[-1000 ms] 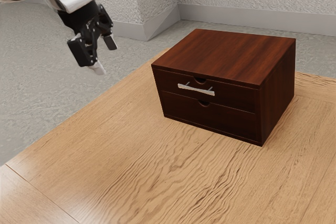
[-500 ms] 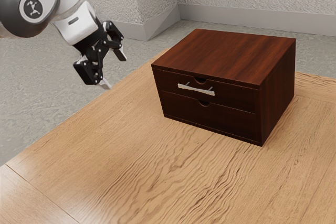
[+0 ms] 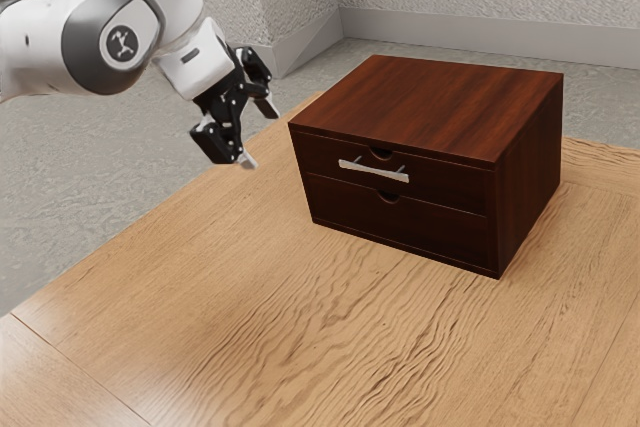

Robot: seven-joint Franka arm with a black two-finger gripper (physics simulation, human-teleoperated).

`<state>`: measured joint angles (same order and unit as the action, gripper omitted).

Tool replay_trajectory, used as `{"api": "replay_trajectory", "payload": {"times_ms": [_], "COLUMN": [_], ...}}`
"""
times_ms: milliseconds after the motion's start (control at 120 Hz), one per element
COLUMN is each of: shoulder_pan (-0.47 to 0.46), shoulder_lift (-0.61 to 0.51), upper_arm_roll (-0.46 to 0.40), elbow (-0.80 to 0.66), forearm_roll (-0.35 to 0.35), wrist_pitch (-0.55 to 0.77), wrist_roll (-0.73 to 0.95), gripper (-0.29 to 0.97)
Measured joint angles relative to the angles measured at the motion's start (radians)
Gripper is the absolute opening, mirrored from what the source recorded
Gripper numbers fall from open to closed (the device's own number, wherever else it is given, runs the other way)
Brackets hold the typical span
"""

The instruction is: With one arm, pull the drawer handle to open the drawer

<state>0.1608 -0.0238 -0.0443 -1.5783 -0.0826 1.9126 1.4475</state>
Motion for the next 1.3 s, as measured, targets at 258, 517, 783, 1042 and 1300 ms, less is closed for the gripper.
{"api": "replay_trajectory", "payload": {"times_ms": [258, 517, 783, 1042, 1300], "shoulder_pan": [0.063, -0.021, -0.075, 0.034, -0.025], "shoulder_lift": [0.0, 0.01, 0.057, 0.125, 0.159], "upper_arm_roll": [-0.115, -0.12, -0.114, -0.089, -0.092], "elbow": [0.0, -0.007, -0.007, 0.015, 0.061], "forearm_roll": [0.033, 0.045, 0.105, 0.135, 0.137], "wrist_pitch": [0.006, 0.002, 0.023, 0.072, 0.097], "wrist_roll": [-0.094, -0.186, -0.244, -0.248, -0.247], "gripper": [0.63, 0.66, 0.61, 0.58, 0.57]}}
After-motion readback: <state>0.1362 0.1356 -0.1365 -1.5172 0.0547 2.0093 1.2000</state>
